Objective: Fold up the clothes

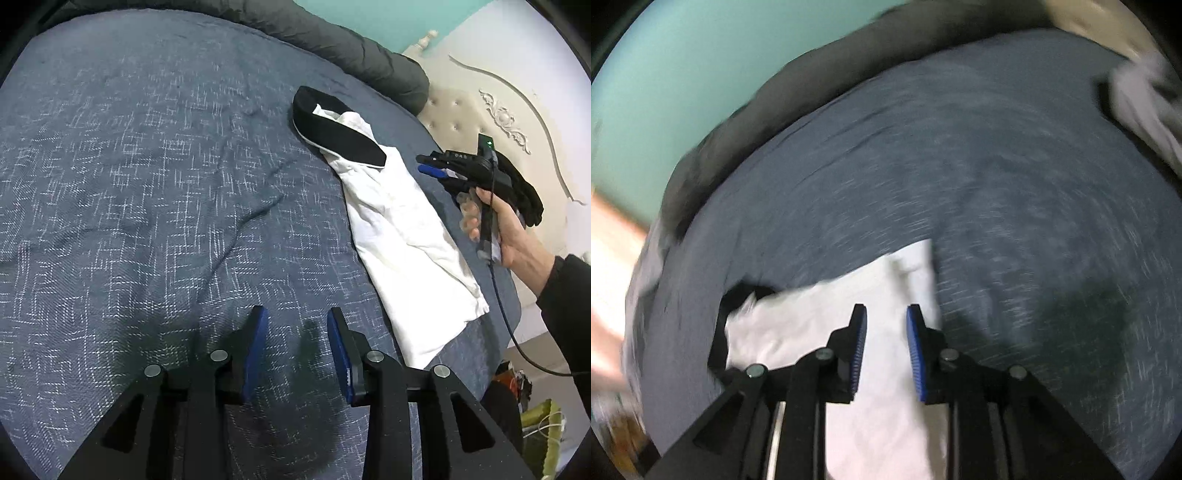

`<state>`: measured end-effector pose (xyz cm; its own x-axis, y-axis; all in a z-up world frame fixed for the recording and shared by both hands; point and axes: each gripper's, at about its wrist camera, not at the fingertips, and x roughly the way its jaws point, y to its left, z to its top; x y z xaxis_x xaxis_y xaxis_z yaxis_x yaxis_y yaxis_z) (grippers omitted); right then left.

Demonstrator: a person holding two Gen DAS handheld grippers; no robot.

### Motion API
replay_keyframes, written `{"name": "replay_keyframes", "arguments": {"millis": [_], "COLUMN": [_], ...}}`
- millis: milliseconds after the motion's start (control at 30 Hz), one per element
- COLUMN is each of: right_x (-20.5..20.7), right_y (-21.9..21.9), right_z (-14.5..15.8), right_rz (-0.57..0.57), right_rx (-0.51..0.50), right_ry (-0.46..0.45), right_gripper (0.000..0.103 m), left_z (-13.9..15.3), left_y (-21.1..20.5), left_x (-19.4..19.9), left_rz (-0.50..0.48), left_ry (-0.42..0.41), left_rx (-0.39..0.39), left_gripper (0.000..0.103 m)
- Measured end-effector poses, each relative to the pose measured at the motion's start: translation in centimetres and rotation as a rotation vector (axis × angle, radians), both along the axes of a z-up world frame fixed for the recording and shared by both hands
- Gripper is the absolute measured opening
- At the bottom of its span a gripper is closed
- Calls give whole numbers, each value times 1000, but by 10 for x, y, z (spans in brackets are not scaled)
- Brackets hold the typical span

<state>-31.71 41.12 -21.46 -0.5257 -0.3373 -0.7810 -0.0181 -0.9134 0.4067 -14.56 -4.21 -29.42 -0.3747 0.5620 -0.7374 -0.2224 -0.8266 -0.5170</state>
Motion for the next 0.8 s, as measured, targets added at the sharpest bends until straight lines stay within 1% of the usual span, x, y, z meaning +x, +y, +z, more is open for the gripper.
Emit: {"name": "replay_keyframes", "arguments": {"millis": [67,100,200,267,333,367,500,567,633,700,767,800], "right_x": [3,3,-5,-11,-16,-18,-32,-35,-40,-40,-38,-36], "right_y": [-15,-20,-25,-27,-23,-23,-23,-23,-28,-29,-29,-26], "right_z": [1,0,-6,-10,-9,-8,-16,-18,-20,-19,-15,-12], "right_rz": [84,104,88,66,52,52,63,80,88,95,95,77], "right_rx": [49,55,107,139,142,140,194,193,241,250,254,244], "right_ry": [-6,-15,-37,-33,-16,-16,-26,-26,-23,-16,-1,18], "right_gripper": [22,22,22,22,22,24,24,24,23,5,4,3], "left_z": [1,1,-1,-2,-2,-3,-4,-4,-4,-4,-5,-6], "left_y": [1,1,1,1,0,0,-2,-3,-4,-3,-2,-2], "left_x": [1,1,2,2,1,0,-3,-3,-4,-4,-3,-3], "left_rz": [1,1,1,2,1,1,1,2,3,2,-1,-1], "left_ry": [3,2,-2,-5,-7,-8,-13,-14,-13,-14,-14,-15], "left_rx": [-2,-4,-6,-7,-9,-9,-9,-10,-10,-8,-10,-11], "left_gripper": [39,39,40,40,40,40,40,41,41,41,41,41]}}
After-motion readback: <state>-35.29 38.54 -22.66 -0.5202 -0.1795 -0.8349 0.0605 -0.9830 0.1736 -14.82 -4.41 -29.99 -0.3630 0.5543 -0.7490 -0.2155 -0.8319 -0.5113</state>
